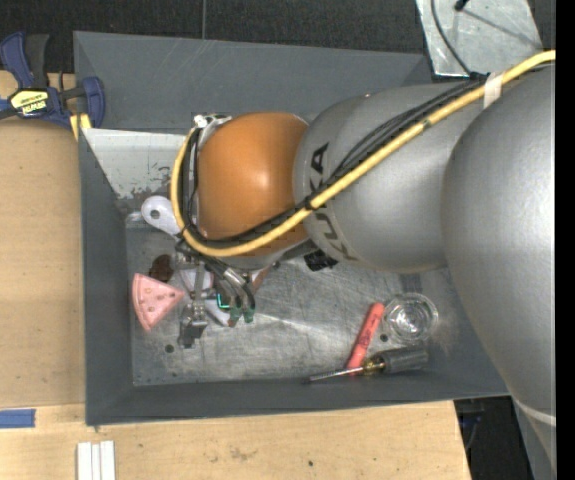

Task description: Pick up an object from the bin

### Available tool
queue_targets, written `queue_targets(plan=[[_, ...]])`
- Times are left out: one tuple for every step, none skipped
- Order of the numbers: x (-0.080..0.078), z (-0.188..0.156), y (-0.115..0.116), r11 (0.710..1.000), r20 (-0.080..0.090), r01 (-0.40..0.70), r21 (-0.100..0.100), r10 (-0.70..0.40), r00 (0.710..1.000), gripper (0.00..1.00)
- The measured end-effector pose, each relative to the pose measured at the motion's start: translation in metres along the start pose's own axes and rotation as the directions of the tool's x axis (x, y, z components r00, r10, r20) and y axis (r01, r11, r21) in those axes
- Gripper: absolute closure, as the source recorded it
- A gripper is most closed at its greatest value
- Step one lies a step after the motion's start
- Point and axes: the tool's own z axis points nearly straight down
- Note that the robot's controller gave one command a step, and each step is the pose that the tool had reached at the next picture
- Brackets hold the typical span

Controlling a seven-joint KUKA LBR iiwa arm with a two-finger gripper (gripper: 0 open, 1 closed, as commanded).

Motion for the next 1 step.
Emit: queue_targets(plan=[[-0.0023,-0.0042,-0.0009,1.000,0.008,-0.004,-0.002,0.004,1.000,0.00]])
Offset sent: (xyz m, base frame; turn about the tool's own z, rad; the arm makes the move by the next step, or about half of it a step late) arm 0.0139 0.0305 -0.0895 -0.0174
